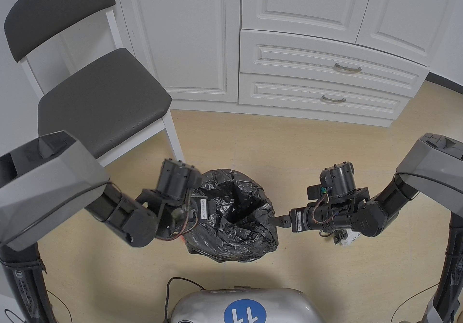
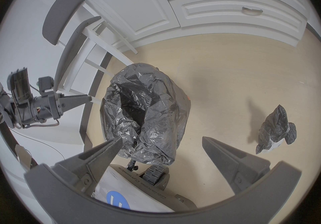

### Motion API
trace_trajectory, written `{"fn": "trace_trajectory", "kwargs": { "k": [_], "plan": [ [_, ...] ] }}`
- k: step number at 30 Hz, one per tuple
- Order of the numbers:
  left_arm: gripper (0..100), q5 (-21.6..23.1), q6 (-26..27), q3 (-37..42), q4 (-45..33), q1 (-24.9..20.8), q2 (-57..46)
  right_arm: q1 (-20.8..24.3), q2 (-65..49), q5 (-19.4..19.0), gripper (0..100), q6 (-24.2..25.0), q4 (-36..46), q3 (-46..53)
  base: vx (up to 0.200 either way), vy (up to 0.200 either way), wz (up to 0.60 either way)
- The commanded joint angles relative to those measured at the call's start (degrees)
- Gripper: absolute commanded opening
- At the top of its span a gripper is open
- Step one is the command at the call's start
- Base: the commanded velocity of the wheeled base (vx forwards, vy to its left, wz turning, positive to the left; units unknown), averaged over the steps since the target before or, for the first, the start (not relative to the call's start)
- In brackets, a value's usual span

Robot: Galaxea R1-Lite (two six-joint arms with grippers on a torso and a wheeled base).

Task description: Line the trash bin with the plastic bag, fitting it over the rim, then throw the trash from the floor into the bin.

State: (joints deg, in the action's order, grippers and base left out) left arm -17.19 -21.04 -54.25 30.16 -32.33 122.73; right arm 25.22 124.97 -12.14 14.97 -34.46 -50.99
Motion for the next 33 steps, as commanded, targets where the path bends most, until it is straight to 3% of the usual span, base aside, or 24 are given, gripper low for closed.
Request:
{"fn": "trace_trajectory", "kwargs": {
  "k": [1,6,18,27,33],
  "plan": [
    [100,-8.83,-9.90,-21.60,-19.79,-4.85,11.65,0.09,0.19,0.10,100,0.15,0.19,-0.51,0.000,0.000,0.00],
    [100,-12.61,-13.06,-27.67,-29.02,-5.46,15.08,0.00,0.19,0.10,100,0.06,0.19,-0.42,0.000,0.000,0.00],
    [100,-13.57,-15.79,-23.54,-38.77,-5.55,12.62,0.00,0.10,0.19,100,-0.12,0.19,0.02,0.000,0.000,0.00],
    [100,-14.10,-16.93,-14.04,-37.89,-5.02,7.87,0.00,-0.16,0.19,100,-0.12,0.19,0.19,0.000,0.000,0.00],
    [100,-13.75,-17.10,-4.29,-31.57,-3.44,2.86,0.00,-0.51,0.19,100,-0.20,0.19,0.28,0.000,0.000,0.00]
  ]
}}
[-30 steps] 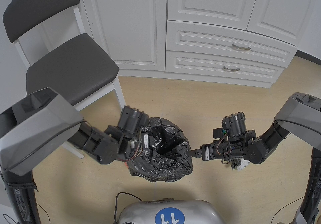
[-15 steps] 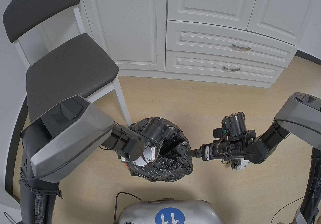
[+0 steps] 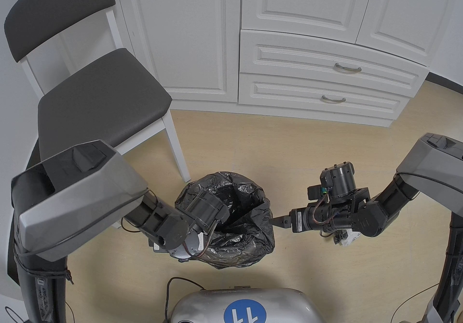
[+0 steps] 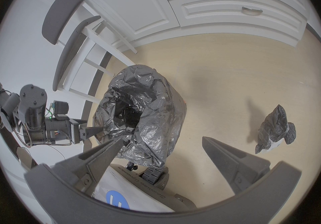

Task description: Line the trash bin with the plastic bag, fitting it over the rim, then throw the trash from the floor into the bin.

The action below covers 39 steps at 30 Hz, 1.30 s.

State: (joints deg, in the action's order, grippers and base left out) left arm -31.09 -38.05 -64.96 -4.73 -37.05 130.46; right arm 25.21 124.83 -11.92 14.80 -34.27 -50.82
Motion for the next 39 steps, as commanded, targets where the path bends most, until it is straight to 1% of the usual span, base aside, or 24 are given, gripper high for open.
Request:
{"fn": "trace_trajectory", "kwargs": {
  "k": [1,6,9,13,17,23,25,29,34,35,38,39],
  "plan": [
    [100,0.15,-0.01,7.66,4.11,1.72,-5.13,0.01,-0.55,-0.03,100,-0.03,-0.10,0.11,0.000,0.000,0.00],
    [100,0.50,0.34,11.70,7.45,3.65,-5.04,0.01,-0.82,-0.03,100,-0.03,-0.10,0.11,0.000,0.000,0.00],
    [100,2.61,0.34,13.46,10.09,4.53,-4.60,0.10,-0.82,-0.03,100,-0.03,-0.01,0.11,0.000,0.000,0.00],
    [100,4.72,0.34,14.34,11.23,4.97,-3.73,0.10,-0.82,-0.03,100,-0.03,-0.10,0.02,0.000,0.000,0.00],
    [100,5.69,0.52,14.69,12.29,5.49,-1.00,0.10,-0.91,-0.03,100,0.05,-0.10,-0.07,0.000,0.000,0.00],
    [100,5.77,0.69,12.32,12.55,5.93,2.25,0.10,-1.08,-0.03,100,0.05,-0.10,-0.07,0.000,0.000,0.00],
    [100,5.77,1.22,9.50,12.55,7.34,4.54,0.10,-1.17,-0.03,100,0.05,-0.10,-0.07,0.000,0.000,0.00],
    [100,5.77,3.15,6.34,13.26,9.89,7.44,0.10,-1.17,-0.03,100,0.14,-0.10,-0.15,0.000,0.000,0.00],
    [100,5.95,4.47,4.85,17.12,11.82,8.40,0.01,-1.08,-0.03,100,0.05,-0.10,-0.33,0.000,0.000,0.00],
    [100,6.92,5.44,4.58,19.06,12.88,8.40,0.01,-0.99,-0.03,100,0.05,-0.10,-0.33,0.000,0.000,0.00],
    [100,8.06,6.14,4.41,20.81,13.84,8.23,0.01,-0.91,-0.03,100,0.05,-0.10,-0.42,0.000,0.000,0.00],
    [100,8.67,6.23,4.06,22.57,14.90,8.05,0.01,-0.91,-0.03,100,0.05,-0.10,-0.42,0.000,0.000,0.00]
  ]
}}
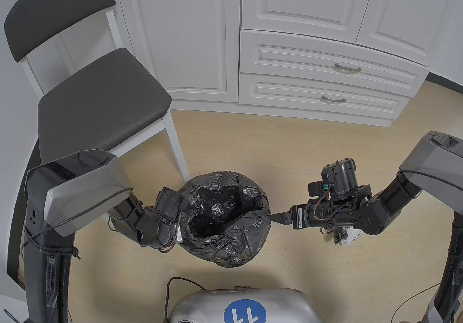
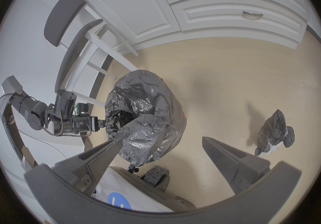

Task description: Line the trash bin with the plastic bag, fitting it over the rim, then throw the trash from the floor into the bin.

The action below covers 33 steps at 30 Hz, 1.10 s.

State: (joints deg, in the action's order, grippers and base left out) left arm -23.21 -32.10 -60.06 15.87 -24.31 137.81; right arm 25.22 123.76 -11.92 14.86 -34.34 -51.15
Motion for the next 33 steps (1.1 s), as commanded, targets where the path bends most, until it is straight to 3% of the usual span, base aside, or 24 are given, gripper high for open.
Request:
{"fn": "trace_trajectory", "kwargs": {
  "k": [1,10,16,22,28,33],
  "plan": [
    [100,0.80,0.28,-1.20,2.76,2.60,0.61,-0.09,0.17,-0.03,100,-0.01,-0.02,-0.09,0.000,0.000,0.00],
    [100,2.91,-0.51,-3.48,6.36,4.71,0.35,0.00,0.69,-0.03,100,0.26,-0.46,-0.26,0.000,0.000,0.00],
    [100,3.44,-0.42,-0.67,8.03,4.53,-1.76,0.09,1.13,0.06,100,0.26,-0.55,-0.26,0.000,0.000,0.00],
    [100,13.19,0.28,9.00,8.47,4.71,-10.37,0.09,0.96,0.06,100,0.26,-0.64,-0.18,0.000,0.000,0.00],
    [100,15.12,0.90,12.51,11.11,6.99,-14.06,0.00,0.87,0.06,100,0.26,-0.55,-0.18,0.000,0.000,0.00],
    [100,15.21,4.76,11.90,11.37,10.86,-13.98,-0.17,0.69,0.06,100,0.34,-0.55,-0.18,0.000,0.000,0.00]
  ]
}}
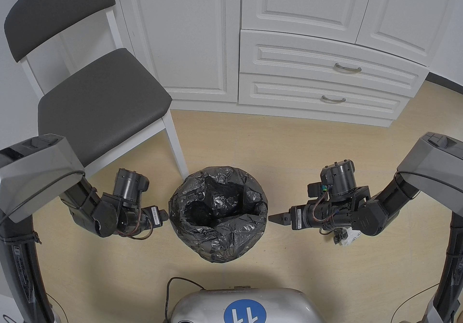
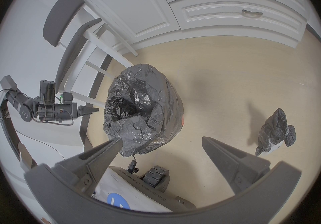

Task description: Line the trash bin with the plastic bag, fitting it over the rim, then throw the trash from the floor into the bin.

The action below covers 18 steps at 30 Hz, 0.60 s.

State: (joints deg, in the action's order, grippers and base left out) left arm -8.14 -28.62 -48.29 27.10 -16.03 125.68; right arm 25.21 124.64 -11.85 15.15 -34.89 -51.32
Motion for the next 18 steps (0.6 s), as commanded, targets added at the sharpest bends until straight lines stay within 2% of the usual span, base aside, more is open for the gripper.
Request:
{"fn": "trace_trajectory", "kwargs": {
  "k": [1,8,9,16,18],
  "plan": [
    [100,0.15,1.29,-0.05,0.15,2.67,-1.41,-0.16,-0.10,-0.02,100,0.05,0.00,-0.01,0.000,0.000,0.00],
    [100,-0.03,2.26,-4.54,-0.03,2.93,3.69,-0.42,0.26,-0.02,100,0.05,-0.09,-0.18,0.000,0.000,0.00],
    [100,-0.29,3.75,-9.55,-1.26,2.76,7.38,-0.69,0.43,-0.02,100,-0.04,0.00,-0.45,0.000,0.000,0.00],
    [100,-0.56,5.60,-17.37,-6.09,2.14,13.01,-1.83,0.34,-0.02,100,-0.12,0.00,-0.97,0.000,0.000,0.00],
    [100,-1.52,5.60,-22.99,-9.96,1.79,16.26,-2.71,0.08,-0.02,100,-0.12,0.08,-1.41,0.000,0.000,0.00]
  ]
}}
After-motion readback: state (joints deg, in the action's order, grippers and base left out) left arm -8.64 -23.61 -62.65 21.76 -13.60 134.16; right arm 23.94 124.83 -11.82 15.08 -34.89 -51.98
